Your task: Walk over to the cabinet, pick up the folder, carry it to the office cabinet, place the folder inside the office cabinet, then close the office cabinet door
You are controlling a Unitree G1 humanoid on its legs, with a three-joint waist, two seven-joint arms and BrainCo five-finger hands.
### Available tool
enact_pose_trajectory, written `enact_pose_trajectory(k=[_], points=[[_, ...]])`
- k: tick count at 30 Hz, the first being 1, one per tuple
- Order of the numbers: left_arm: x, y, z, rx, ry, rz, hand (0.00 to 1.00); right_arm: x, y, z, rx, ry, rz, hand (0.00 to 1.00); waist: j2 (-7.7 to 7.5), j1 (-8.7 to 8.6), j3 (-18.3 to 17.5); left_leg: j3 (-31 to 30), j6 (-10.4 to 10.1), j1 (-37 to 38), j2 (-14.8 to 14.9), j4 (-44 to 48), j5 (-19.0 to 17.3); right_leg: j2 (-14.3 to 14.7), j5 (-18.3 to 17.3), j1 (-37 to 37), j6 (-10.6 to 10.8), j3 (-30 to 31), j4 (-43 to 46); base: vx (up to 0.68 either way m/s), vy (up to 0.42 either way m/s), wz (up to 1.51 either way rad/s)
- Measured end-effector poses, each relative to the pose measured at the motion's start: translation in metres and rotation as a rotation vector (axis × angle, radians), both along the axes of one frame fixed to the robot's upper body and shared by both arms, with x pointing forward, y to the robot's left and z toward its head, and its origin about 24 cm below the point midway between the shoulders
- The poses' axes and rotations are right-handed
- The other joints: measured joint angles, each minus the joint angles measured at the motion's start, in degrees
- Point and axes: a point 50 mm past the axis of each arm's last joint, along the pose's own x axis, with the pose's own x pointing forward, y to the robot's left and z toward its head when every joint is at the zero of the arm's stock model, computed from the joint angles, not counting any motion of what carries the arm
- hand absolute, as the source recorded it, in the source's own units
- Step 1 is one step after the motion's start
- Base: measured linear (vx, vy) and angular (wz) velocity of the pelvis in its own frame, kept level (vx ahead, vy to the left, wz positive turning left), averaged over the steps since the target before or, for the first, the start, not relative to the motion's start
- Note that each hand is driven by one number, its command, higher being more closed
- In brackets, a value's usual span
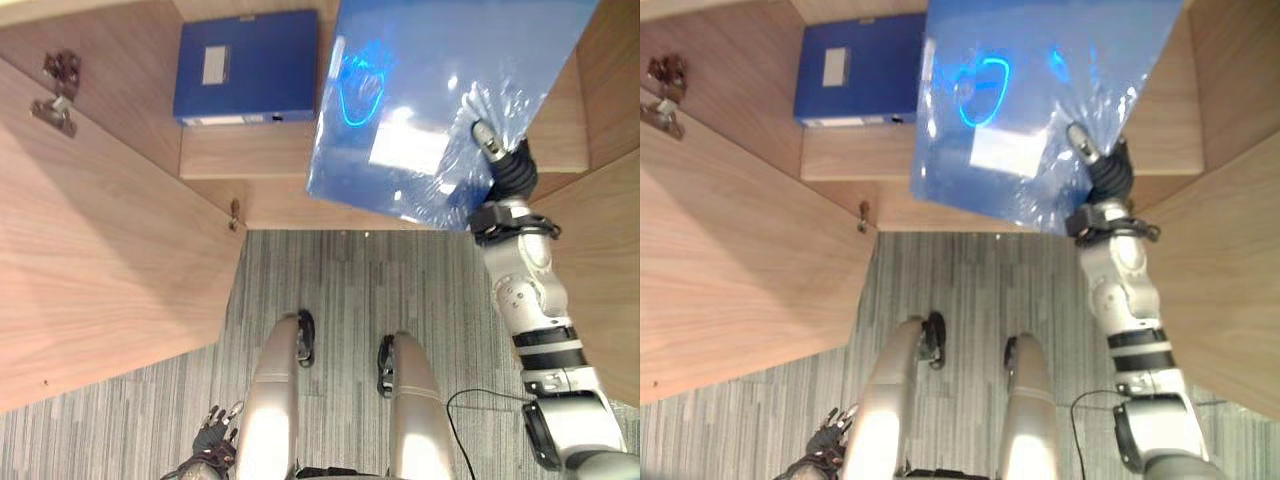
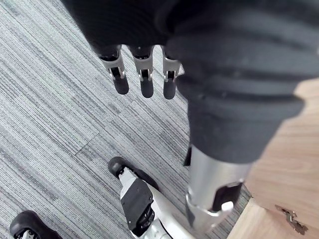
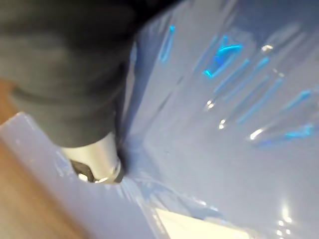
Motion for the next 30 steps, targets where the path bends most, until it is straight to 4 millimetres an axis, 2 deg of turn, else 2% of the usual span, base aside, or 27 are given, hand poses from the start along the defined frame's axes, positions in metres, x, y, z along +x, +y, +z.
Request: enact_pose_trajectory(k=[5, 7, 8, 9, 10, 12, 15, 18, 21, 27, 29, 30], points=[[0.006, 0.0, 0.002, 0.011, -0.001, -0.015, 0.0, 0.021, -0.006, 0.034, 0.199, -0.031, 0.009, 1.0, 0.03, 0.19, 0.62, -0.48, -0.06, -3.48, -0.96, 1.01, 0.74, -1.59, -0.59, -3.05, -0.09, -1.05, 2.27, -0.05, -0.002, 0.2], [0.011, -0.003, 0.003, 0.006, -0.002, -0.011, 0.0, 0.03, -0.012, 0.057, 0.348, -0.055, 0.017, 1.0, 0.01, 0.61, 0.83, -0.94, 0.01, -5.18, -2.17, 0.94, 1.62, -2.86, -0.83, -4.48, -0.07, -1.68, 3.12, -0.01, -0.003, 0.32], [0.012, -0.004, 0.003, 0.006, -0.002, -0.015, 0.0, 0.032, -0.014, 0.062, 0.387, -0.064, 0.012, 1.0, -0.01, 0.61, 0.92, -1.13, 0.03, -5.52, -2.64, 0.96, 1.8, -3.42, -1.01, -4.7, -0.08, -2.09, 3.45, 0.0, -0.006, 0.47], [0.015, -0.005, 0.004, 0.009, -0.006, -0.018, 0.0, 0.033, -0.022, 0.073, 0.48, -0.084, -0.001, 1.0, -0.01, 0.71, 0.95, -1.87, 0.02, -6.38, -3.51, 1.01, 2.14, -4.34, -1.31, -5.04, -0.09, -2.98, 3.89, 0.01, -0.009, 0.41], [0.017, -0.006, 0.005, 0.009, -0.01, -0.022, 0.0, 0.032, -0.028, 0.078, 0.528, -0.102, -0.009, 1.0, 0.0, 0.8, 0.96, -2.27, -0.01, -6.8, -3.91, 0.95, 2.35, -4.73, -1.45, -5.16, -0.2, -3.51, 3.97, 0.01, -0.01, 0.54], [0.021, -0.012, 0.005, 0.002, -0.012, -0.025, 0.0, 0.026, -0.051, 0.096, 0.756, -0.176, -0.05, 1.0, 0.05, 1.74, 1.01, -3.74, -0.23, -8.21, -5.41, 0.92, 3.01, -6.3, -2.13, -5.33, -0.23, -5.48, 4.48, 0.02, -0.016, 0.55], [0.023, -0.015, 0.007, 0.0, -0.016, -0.022, 0.0, 0.015, -0.072, 0.118, 0.982, -0.289, -0.08, 1.0, 0.1, 2.2, 1.08, -4.15, -0.22, -9.14, -7.37, 0.8, 3.49, -8.57, -3.28, -5.63, -0.13, -6.51, 5.55, 0.01, -0.011, 0.4], [0.025, -0.015, 0.008, 0.004, -0.022, -0.013, 0.0, 0.005, -0.086, 0.13, 1.135, -0.368, -0.12, 1.0, 0.13, 2.47, 1.09, -4.41, -0.19, -9.46, -8.31, 0.29, 3.74, -9.51, -3.62, -5.62, 0.11, -7.0, 5.52, 0.01, -0.011, 0.21], [0.024, -0.017, 0.007, -0.001, -0.014, 0.009, 0.0, 0.002, -0.093, 0.13, 1.21, -0.36, -0.153, 1.0, 0.16, 2.91, 1.1, -4.56, -0.28, -9.45, -8.69, -0.31, 3.89, -9.77, -3.67, -5.5, 0.23, -7.31, 5.01, 0.01, -0.01, 0.07], [0.023, -0.017, 0.006, -0.013, -0.01, 0.03, 0.0, 0.013, -0.096, 0.124, 1.268, -0.246, -0.195, 1.0, 0.47, 2.58, 1.14, -5.33, -0.68, -9.73, -9.97, -1.61, 4.58, -11.05, -4.08, -5.49, 0.28, -8.36, 4.75, 0.0, -0.012, 0.15], [0.022, -0.018, 0.006, -0.027, -0.01, 0.05, 0.0, 0.015, -0.096, 0.129, 1.252, -0.218, -0.191, 1.0, 1.24, 2.65, 1.29, -6.15, -0.84, -10.48, -10.46, -1.92, 4.94, -11.49, -4.22, -5.63, 0.19, -9.34, 4.69, -0.01, -0.004, 0.22], [0.022, -0.018, 0.006, -0.029, -0.007, 0.055, 0.0, 0.015, -0.096, 0.13, 1.244, -0.214, -0.191, 0.0, 1.28, 2.63, 1.31, -6.25, -0.9, -10.5, -10.69, -2.07, 5.05, -11.66, -4.31, -5.66, 0.19, -9.4, 4.74, -0.01, -0.002, 0.19]])
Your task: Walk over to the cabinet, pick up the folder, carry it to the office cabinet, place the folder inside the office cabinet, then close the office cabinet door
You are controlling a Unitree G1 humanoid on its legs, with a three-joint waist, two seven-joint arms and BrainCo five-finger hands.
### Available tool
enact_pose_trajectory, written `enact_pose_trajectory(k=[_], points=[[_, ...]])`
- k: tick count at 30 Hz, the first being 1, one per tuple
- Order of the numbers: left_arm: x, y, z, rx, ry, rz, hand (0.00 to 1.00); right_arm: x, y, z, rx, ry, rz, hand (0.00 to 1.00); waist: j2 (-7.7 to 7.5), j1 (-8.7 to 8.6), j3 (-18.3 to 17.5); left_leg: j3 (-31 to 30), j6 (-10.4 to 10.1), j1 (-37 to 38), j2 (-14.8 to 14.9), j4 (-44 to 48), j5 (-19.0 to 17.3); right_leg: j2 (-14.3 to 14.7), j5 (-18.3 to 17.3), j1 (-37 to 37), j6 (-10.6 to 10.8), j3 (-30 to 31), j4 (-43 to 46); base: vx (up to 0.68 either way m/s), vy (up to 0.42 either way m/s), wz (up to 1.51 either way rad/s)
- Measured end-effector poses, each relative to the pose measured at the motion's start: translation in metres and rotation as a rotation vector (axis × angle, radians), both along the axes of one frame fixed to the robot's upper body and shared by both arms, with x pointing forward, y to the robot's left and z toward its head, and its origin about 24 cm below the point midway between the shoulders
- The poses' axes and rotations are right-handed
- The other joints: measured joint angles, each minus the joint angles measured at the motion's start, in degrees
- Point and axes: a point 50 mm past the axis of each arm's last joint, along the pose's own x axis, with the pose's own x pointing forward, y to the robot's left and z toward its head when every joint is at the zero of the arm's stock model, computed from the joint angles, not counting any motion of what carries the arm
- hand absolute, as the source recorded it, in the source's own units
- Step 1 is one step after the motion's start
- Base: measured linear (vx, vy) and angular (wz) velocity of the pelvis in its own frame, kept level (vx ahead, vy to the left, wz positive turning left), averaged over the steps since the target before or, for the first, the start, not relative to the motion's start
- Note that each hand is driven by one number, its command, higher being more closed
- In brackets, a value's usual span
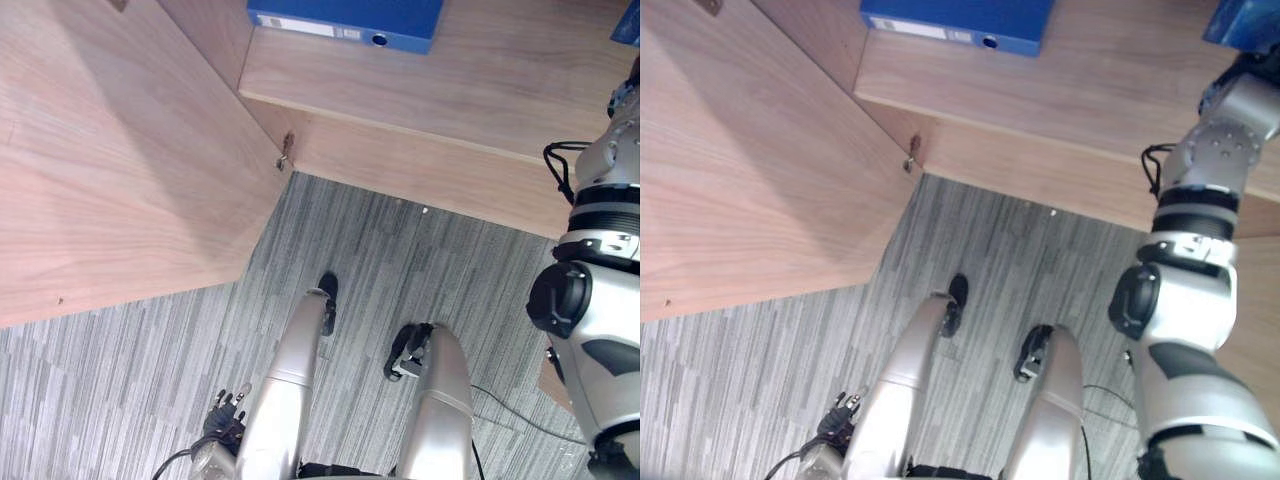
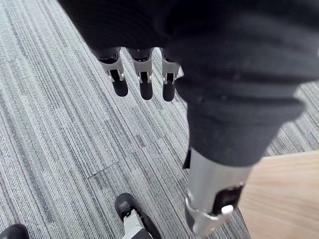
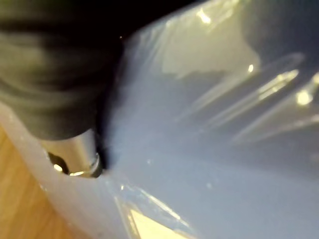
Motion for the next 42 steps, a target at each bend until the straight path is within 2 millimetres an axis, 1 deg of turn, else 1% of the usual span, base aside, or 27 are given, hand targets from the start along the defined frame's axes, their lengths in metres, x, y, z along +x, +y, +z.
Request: enact_pose_trajectory(k=[1, 3, 4, 7, 9, 11, 13, 14, 17, 18, 19, 23, 26, 30, 31, 34, 36, 39, 42], points=[[-0.001, 0.0, -0.001, -0.005, 0.006, 0.014, 0.0, 0.0, 0.001, 0.002, -0.024, 0.011, 0.002, 0.0, 0.07, 0.29, -0.01, 0.03, -0.14, 0.0, -0.16, -0.21, 0.12, -0.23, -0.12, 0.0, 0.04, -0.07, 0.07, -0.01, -0.006, 0.13], [-0.003, 0.001, -0.002, -0.012, 0.02, 0.038, 0.0, 0.0, 0.006, 0.012, -0.067, 0.005, 0.008, 0.0, 0.11, 0.29, 0.01, 0.08, -0.25, 0.0, -0.5, -0.72, 0.33, -0.74, -0.19, -0.17, 0.13, -0.25, 0.12, 0.0, -0.004, 0.12], [-0.004, 0.001, -0.002, -0.014, 0.021, 0.048, 0.0, -0.002, 0.005, 0.017, -0.084, -0.001, 0.001, 0.0, 0.11, 0.3, 0.01, 0.11, -0.29, -0.01, -0.84, -1.05, 0.53, -1.11, -0.23, -0.32, 0.19, -0.25, 0.17, -0.01, -0.003, 0.17], [-0.007, 0.001, -0.005, -0.022, 0.039, 0.081, 0.0, -0.014, -0.007, 0.032, -0.136, -0.017, -0.053, 0.0, 0.29, 0.26, 0.01, 0.23, -0.23, -0.65, -1.22, -1.21, 0.71, -1.71, -0.57, -0.76, 0.27, -0.49, 0.37, -0.01, -0.001, 0.12], [-0.008, 0.0, -0.006, -0.025, 0.047, 0.081, 0.0, -0.025, -0.018, 0.043, -0.161, -0.035, -0.096, 0.0, 0.86, 0.06, 0.31, 0.19, -0.16, -1.16, -1.31, -1.02, 0.75, -1.83, -0.61, -1.0, 0.35, -0.69, 0.4, 0.0, 0.009, 0.06], [-0.01, 0.0, -0.007, -0.026, 0.057, 0.083, 0.0, -0.028, -0.021, 0.047, -0.207, -0.024, -0.123, 0.0, 0.9, -0.23, 0.31, 0.51, -0.14, -1.35, -1.35, -1.04, 0.76, -1.95, -0.62, -1.38, 0.38, -0.34, 0.5, 0.0, 0.0, 0.0], [-0.01, 0.0, -0.007, -0.023, 0.058, 0.082, 0.0, -0.026, -0.019, 0.049, -0.286, 0.008, -0.125, 0.0, 0.9, -0.68, 0.31, 0.62, -0.08, -1.74, -1.32, -1.02, 0.8, -1.95, -0.63, -1.87, 0.39, -0.21, 0.66, 0.0, 0.0, 0.0], [-0.011, 0.001, -0.007, -0.021, 0.06, 0.082, 0.0, -0.022, -0.015, 0.048, -0.345, 0.045, -0.123, 0.0, 0.9, -1.04, 0.31, 0.68, -0.06, -1.92, -1.23, -1.0, 0.82, -1.89, -0.62, -2.18, 0.38, -0.14, 0.77, -0.02, -0.01, -0.05], [-0.011, 0.001, -0.007, -0.02, 0.06, 0.079, 0.0, -0.008, -0.005, 0.041, -0.508, 0.157, -0.092, 0.0, 0.92, -1.31, 0.31, 1.03, -0.07, -1.88, -0.97, -0.99, 0.81, -1.77, -0.62, -2.55, 0.38, 0.24, 1.11, -0.01, -0.018, -0.05], [-0.011, 0.001, -0.007, -0.021, 0.06, 0.079, 0.0, -0.003, -0.003, 0.036, -0.537, 0.2, -0.073, 0.0, 1.0, -1.33, 0.35, 1.09, -0.08, -1.88, -0.91, -0.99, 0.83, -1.71, -0.62, -2.57, 0.38, 0.23, 1.15, 0.0, 0.0, 0.0], [-0.011, 0.001, -0.007, -0.021, 0.06, 0.078, 0.0, -0.001, -0.003, 0.034, -0.565, 0.224, -0.072, 0.0, 1.04, -1.37, 0.37, 1.1, -0.08, -1.88, -0.89, -0.99, 0.83, -1.7, -0.62, -2.57, 0.38, 0.23, 1.15, 0.0, 0.0, 0.0], [-0.01, 0.001, -0.007, -0.023, 0.055, 0.073, 0.0, 0.011, 0.007, 0.023, -0.779, 0.356, -0.065, 0.0, 1.34, -1.65, 0.5, 1.16, -0.05, -1.89, -0.8, -0.87, 0.85, -1.7, -0.62, -2.57, 0.38, 0.31, 1.1, 0.0, 0.0, 0.0], [-0.009, 0.001, -0.006, -0.022, 0.048, 0.064, 0.0, 0.017, 0.011, 0.016, -0.882, 0.41, -0.045, 0.0, 1.35, -1.62, 0.51, 1.35, -0.04, -1.87, -0.54, -0.67, 0.85, -1.64, -0.61, -2.56, 0.36, 0.32, 1.1, -0.01, -0.001, -0.03], [-0.008, 0.0, -0.006, -0.021, 0.035, 0.046, 0.0, 0.025, 0.022, 0.009, -1.04, 0.472, -0.026, 0.0, 1.37, -1.38, 0.51, 2.21, -0.03, -1.71, 0.41, -0.21, 0.84, -1.36, -0.6, -2.35, 0.36, 0.31, 1.21, -0.02, -0.008, -0.05], [-0.008, 0.0, -0.005, -0.022, 0.034, 0.04, 0.0, 0.027, 0.025, 0.004, -1.097, 0.508, -0.025, 0.0, 1.38, -1.32, 0.5, 2.81, -0.02, -1.69, 1.02, 0.09, 0.84, -1.19, -0.6, -2.24, 0.36, 0.31, 1.27, -0.02, -0.007, -0.04], [-0.005, -0.001, -0.005, -0.023, 0.028, 0.025, 0.0, 0.034, 0.023, -0.015, -1.201, 0.628, -0.009, 0.0, 1.4, -1.12, 0.5, 3.16, 0.25, -0.73, 1.43, 0.4, 0.68, -1.05, -0.6, -1.21, 0.36, 0.29, 1.3, -0.03, -0.002, -0.06], [-0.003, -0.002, -0.004, -0.019, 0.02, 0.0, 0.0, 0.04, 0.025, -0.036, -1.278, 0.722, 0.03, 0.0, 1.52, -0.85, 0.45, 3.62, 0.94, 0.62, 2.37, 0.92, 0.07, -0.41, -0.6, 0.32, 0.37, 0.24, 1.07, -0.04, 0.002, -0.14], [-0.002, -0.002, -0.004, -0.012, 0.019, -0.014, 0.0, 0.045, 0.029, -0.05, -1.347, 0.782, 0.058, 0.0, 1.57, -0.76, 0.42, 4.04, 1.01, 1.88, 3.28, 1.16, -0.38, 0.21, -0.49, 1.52, 0.35, 0.41, 0.67, -0.06, 0.011, -0.17], [0.0, -0.001, -0.004, -0.003, 0.023, -0.036, 0.0, 0.048, 0.028, -0.061, -1.386, 0.844, 0.08, 0.0, 1.64, -0.67, 0.36, 4.3, 1.07, 3.18, 3.72, 1.1, -0.44, 0.41, -0.35, 2.66, 0.17, 0.43, 0.4, -0.05, 0.004, -0.09]])
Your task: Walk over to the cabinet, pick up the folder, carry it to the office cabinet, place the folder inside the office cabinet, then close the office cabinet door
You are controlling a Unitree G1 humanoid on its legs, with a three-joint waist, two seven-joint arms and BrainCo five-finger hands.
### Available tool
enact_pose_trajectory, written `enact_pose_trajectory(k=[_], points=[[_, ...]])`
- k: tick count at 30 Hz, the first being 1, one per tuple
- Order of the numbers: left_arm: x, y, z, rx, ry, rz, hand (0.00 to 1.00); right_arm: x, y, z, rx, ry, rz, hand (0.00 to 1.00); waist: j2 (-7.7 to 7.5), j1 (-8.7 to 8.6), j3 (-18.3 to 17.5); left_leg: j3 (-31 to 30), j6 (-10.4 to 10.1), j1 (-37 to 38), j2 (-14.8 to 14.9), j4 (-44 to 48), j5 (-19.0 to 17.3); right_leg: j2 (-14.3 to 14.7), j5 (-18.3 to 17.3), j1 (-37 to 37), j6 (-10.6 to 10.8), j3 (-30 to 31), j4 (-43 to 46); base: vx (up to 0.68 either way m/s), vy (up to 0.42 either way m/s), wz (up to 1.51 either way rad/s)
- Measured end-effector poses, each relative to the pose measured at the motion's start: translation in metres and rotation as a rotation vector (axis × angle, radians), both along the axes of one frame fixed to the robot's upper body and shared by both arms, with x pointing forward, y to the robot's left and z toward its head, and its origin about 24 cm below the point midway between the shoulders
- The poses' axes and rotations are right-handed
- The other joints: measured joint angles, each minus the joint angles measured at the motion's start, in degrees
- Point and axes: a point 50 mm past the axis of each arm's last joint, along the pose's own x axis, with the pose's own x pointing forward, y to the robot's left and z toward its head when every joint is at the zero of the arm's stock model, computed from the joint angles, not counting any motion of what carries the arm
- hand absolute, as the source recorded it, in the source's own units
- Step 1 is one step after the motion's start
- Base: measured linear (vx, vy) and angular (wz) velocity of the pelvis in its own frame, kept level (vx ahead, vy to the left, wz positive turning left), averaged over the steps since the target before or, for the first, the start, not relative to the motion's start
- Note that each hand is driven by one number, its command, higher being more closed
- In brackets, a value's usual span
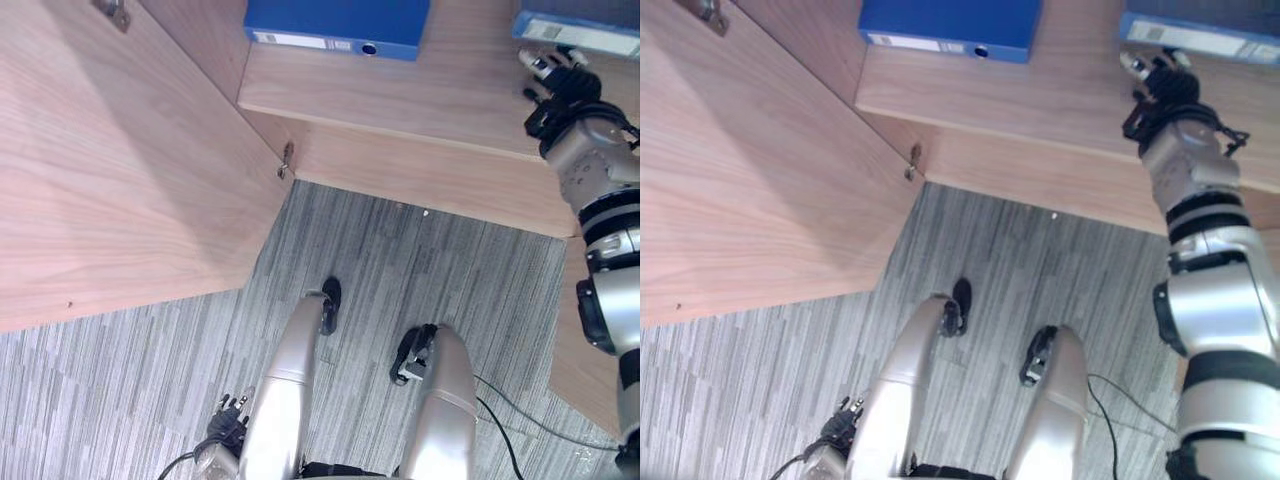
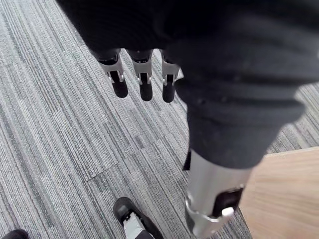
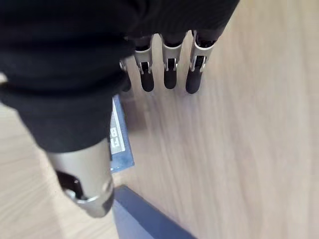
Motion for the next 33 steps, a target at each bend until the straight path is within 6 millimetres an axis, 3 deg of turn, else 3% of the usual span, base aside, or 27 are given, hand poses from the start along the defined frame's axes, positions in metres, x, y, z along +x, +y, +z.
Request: enact_pose_trajectory(k=[10, 19, 22, 23, 26, 27, 29, 31, 33], points=[[-0.009, 0.005, -0.005, 0.001, 0.027, -0.024, 0.0, 0.002, -0.006, -0.037, -0.224, 0.185, -0.012, 0.0, 0.5, 0.33, -2.51, 0.48, 0.15, 6.36, 0.83, -3.88, 0.02, 0.6, 1.57, 6.66, -0.58, -1.21, -5.14, 0.0, 0.008, -0.03], [-0.002, 0.003, 0.0, -0.019, -0.036, -0.084, 0.0, 0.005, 0.016, -0.103, -0.585, 0.437, 0.123, 0.0, 0.57, 0.54, -5.34, 1.89, 0.7, 14.81, 1.76, -11.21, 0.45, 1.89, 4.9, 14.95, 0.34, -1.9, -14.88, 0.05, 0.046, -0.11], [-0.002, 0.002, -0.001, -0.029, -0.036, -0.098, 0.0, -0.003, 0.028, -0.153, -0.761, 0.56, 0.179, 0.0, 0.5, 0.5, -5.81, 2.24, 0.74, 18.16, 1.84, -14.25, 0.71, 2.11, 6.22, 18.47, 0.76, -2.78, -18.87, 0.06, 0.048, -0.07], [-0.003, 0.001, -0.001, -0.031, -0.033, -0.103, 0.0, -0.004, 0.032, -0.161, -0.833, 0.58, 0.196, 0.0, 0.48, 0.39, -6.08, 2.29, 0.71, 19.03, 1.95, -15.1, 0.86, 2.17, 6.67, 19.36, 0.77, -3.19, -19.99, 0.05, 0.034, -0.13], [-0.005, -0.003, -0.002, -0.025, -0.025, -0.14, 0.0, -0.019, 0.051, -0.212, -1.058, 0.716, 0.295, 0.0, 0.04, 0.72, -8.36, 2.52, 0.25, 24.26, 2.4, -22.55, 3.3, 3.73, 10.25, 24.62, 0.78, -4.59, -28.57, 0.07, 0.028, -0.11], [-0.005, -0.003, -0.002, -0.024, -0.023, -0.146, 0.0, -0.024, 0.055, -0.224, -1.064, 0.75, 0.324, 0.0, -0.12, 0.8, -8.76, 2.52, 0.09, 25.48, 2.4, -24.62, 4.15, 4.05, 11.18, 25.74, 0.76, -4.81, -30.64, 0.08, -0.002, 0.0], [-0.007, -0.009, -0.004, -0.031, -0.014, -0.175, 0.0, -0.06, 0.065, -0.288, -0.991, 0.921, 0.431, 0.0, -0.59, 1.34, -10.83, 2.12, -0.93, 30.19, 2.11, -33.86, 8.39, 5.28, 15.23, 30.12, 0.88, -6.54, -39.59, 0.12, -0.019, 0.08], [-0.008, -0.012, -0.004, -0.027, -0.01, -0.192, 0.0, -0.098, 0.074, -0.337, -0.828, 1.066, 0.492, 0.0, -0.62, 1.19, -11.84, 1.32, -2.64, 33.21, 1.88, -42.05, 12.69, 6.6, 18.83, 32.93, 0.73, -7.84, -46.81, 0.15, -0.026, 0.14], [-0.009, -0.012, -0.005, -0.015, 0.002, -0.211, 0.0, -0.124, 0.077, -0.362, -0.705, 1.155, 0.502, 0.0, -0.62, 0.89, -12.04, 0.91, -3.41, 36.02, 1.94, -49.41, 16.58, 8.06, 22.15, 34.97, 0.62, -7.9, -53.12, 0.09, -0.031, -0.03]])
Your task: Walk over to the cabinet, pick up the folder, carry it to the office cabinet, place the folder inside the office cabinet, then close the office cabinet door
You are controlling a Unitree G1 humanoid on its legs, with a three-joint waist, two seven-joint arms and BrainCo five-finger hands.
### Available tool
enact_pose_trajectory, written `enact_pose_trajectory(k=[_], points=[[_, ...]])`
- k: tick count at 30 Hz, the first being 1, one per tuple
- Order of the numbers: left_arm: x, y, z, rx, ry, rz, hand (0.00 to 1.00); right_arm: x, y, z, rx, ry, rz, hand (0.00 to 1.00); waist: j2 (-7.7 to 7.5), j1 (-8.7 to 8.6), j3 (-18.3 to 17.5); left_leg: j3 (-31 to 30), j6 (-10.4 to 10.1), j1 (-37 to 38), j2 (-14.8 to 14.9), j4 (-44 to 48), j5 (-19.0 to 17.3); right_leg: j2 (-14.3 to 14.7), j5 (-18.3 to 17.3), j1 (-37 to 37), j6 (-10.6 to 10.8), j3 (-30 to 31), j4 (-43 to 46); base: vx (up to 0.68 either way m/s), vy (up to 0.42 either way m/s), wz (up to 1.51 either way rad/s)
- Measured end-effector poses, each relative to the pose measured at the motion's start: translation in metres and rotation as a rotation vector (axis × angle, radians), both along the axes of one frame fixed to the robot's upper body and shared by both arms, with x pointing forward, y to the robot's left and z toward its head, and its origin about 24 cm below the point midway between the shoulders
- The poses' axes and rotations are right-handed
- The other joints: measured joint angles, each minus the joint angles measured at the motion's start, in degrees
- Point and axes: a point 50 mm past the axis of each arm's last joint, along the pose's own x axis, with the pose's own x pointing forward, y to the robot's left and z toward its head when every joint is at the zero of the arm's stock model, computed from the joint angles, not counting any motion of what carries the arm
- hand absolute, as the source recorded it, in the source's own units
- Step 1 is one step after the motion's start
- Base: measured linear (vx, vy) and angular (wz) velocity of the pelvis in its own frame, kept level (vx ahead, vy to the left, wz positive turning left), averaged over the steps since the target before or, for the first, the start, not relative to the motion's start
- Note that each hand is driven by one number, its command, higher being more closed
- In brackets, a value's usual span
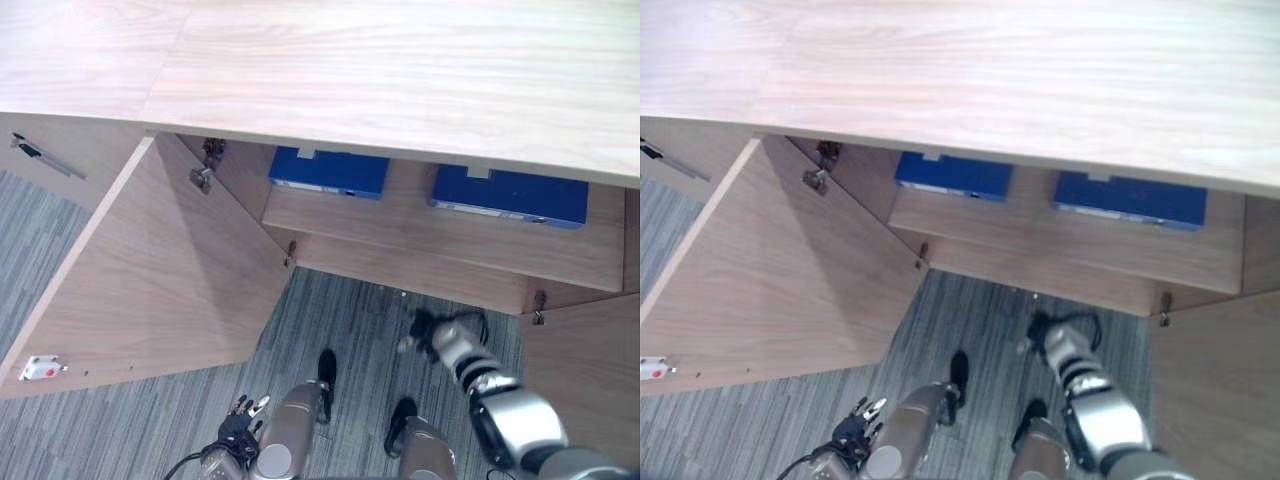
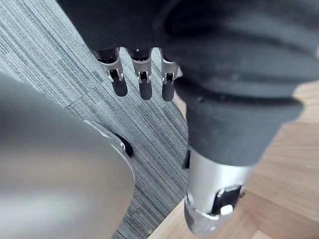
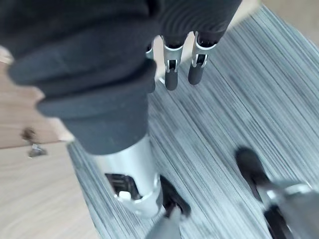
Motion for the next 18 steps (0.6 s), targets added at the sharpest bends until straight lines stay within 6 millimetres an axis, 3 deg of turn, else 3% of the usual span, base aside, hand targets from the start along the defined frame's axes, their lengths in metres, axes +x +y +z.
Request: enact_pose_trajectory(k=[2, 4, 6, 10, 12, 13, 14, 15, 17, 18], points=[[0.001, 0.0, -0.002, 0.022, 0.016, -0.031, 0.0, -0.02, -0.002, -0.015, 0.038, 0.047, -0.078, 0.0, -0.06, -1.05, -0.14, -0.15, -0.02, 3.13, 0.47, -6.87, 3.44, 1.67, 3.47, 2.22, -0.04, 0.17, -6.11, 0.03, -0.034, -0.14], [0.002, 0.002, -0.004, 0.055, 0.042, -0.064, 0.0, -0.035, -0.004, -0.026, 0.086, 0.065, -0.166, 0.0, -0.71, -2.01, -1.11, -0.12, -0.25, 4.27, 0.6, -9.81, 4.92, 2.19, 4.75, 2.84, -0.09, 0.45, -8.55, 0.0, -0.025, -0.14], [0.007, 0.006, -0.005, 0.097, 0.063, -0.101, 0.0, -0.059, -0.003, -0.042, 0.179, 0.087, -0.32, 0.0, -2.73, -3.81, -2.55, 0.87, -0.21, 5.62, 0.8, -11.1, 5.15, 2.55, 5.59, 3.36, -0.03, 2.06, -9.66, -0.01, -0.015, -0.3], [0.01, 0.01, -0.005, 0.173, 0.088, -0.157, 0.0, -0.111, 0.004, -0.068, 0.336, 0.077, -0.68, 0.0, -6.85, -5.11, -4.82, 6.12, -0.18, 12.41, 1.38, -13.57, 4.8, 3.04, 6.5, 6.86, -0.12, 7.61, -11.5, -0.01, -0.02, -0.73], [0.017, 0.006, -0.003, 0.2, 0.073, -0.166, 0.0, -0.144, 0.013, -0.079, 0.427, 0.066, -0.931, 0.0, -8.45, -5.46, -5.46, 10.6, 1.57, 13.12, 3.44, -6.27, -0.56, 4.1, 6.92, 8.3, -0.64, 11.92, -11.54, -0.05, -0.014, -1.06], [0.017, 0.005, -0.003, 0.199, 0.074, -0.157, 0.0, -0.152, 0.016, -0.082, 0.448, 0.07, -0.99, 0.0, -8.67, -5.4, -5.46, 11.6, 1.54, 12.75, 4.39, -2.59, -2.86, 4.59, 7.0, 8.71, -0.76, 13.34, -11.53, -0.1, -0.012, -1.33], [0.017, 0.003, -0.003, 0.195, 0.073, -0.127, 0.0, -0.158, 0.011, -0.082, 0.486, 0.03, -1.1, 0.0, -8.14, -5.1, -6.0, 13.1, 1.67, 11.37, 6.84, 5.12, -7.41, 6.2, 7.07, 9.01, -0.92, 16.41, -11.18, -0.12, 0.005, -1.37], [0.015, 0.0, -0.004, 0.186, 0.078, -0.105, 0.0, -0.166, 0.007, -0.083, 0.498, 0.013, -1.178, 0.0, -8.04, -4.98, -6.89, 10.75, 1.55, 9.92, 8.63, 11.01, -10.85, 7.99, 7.41, 8.95, -1.4, 19.32, -11.08, -0.09, 0.01, -1.34], [0.016, -0.011, -0.004, 0.169, 0.074, -0.098, 0.0, -0.175, 0.005, -0.084, 0.492, 0.002, -1.224, 0.0, -7.37, -4.93, -7.91, 2.04, 0.4, 8.78, 8.59, 15.2, -14.78, 10.27, 8.09, 8.82, -1.33, 22.43, -11.31, -0.03, 0.056, -1.01], [0.017, -0.014, -0.004, 0.17, 0.071, -0.113, 0.0, -0.177, 0.005, -0.085, 0.493, 0.006, -1.231, 0.0, -7.64, -4.93, -8.35, 0.47, 0.28, 8.86, 7.95, 15.74, -15.57, 10.68, 8.17, 8.59, -1.18, 24.11, -11.6, -0.02, 0.157, -0.91]])
